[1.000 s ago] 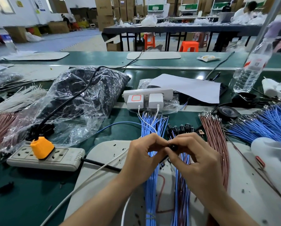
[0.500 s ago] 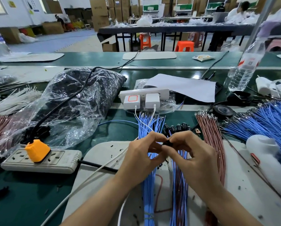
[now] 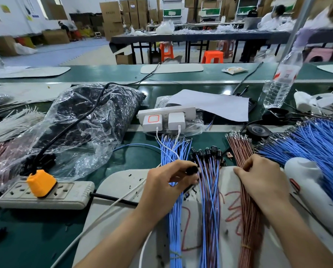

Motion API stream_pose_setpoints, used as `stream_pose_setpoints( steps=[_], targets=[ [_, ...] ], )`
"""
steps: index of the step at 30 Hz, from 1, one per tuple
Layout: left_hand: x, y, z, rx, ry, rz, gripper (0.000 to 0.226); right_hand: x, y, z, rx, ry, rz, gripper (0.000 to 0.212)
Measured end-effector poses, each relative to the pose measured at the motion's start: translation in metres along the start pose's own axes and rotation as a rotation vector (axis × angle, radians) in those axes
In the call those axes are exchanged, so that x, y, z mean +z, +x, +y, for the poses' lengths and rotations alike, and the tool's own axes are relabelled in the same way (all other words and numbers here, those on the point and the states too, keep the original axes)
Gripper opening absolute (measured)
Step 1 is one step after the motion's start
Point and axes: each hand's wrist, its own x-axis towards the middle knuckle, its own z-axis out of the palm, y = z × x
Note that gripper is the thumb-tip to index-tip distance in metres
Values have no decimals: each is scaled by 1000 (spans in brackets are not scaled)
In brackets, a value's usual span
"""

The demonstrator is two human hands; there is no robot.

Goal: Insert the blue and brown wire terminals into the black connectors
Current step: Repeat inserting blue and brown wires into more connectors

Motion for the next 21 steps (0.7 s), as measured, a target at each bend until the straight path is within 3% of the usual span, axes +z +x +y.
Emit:
stream_pose_setpoints(
  steps=[6, 10, 14, 18, 21],
  targets=[
    [0, 0, 2, -1, -32, 12, 22, -3, 3, 2, 48, -2, -25, 20],
    [0, 0, 2, 14, 53, 43, 20, -5, 1, 0, 15, 162, 49, 22],
    [-2, 2, 5, 25, 138, 76, 23, -10, -14, -17, -307, 456, 232, 15],
    [-2, 2, 7, -16, 73, 46, 26, 0, -33, -34, -669, 599, 79, 12],
    [-1, 1, 4, -20, 85, 8, 23, 7, -37, -38, -719, 630, -63, 8]
  ],
)
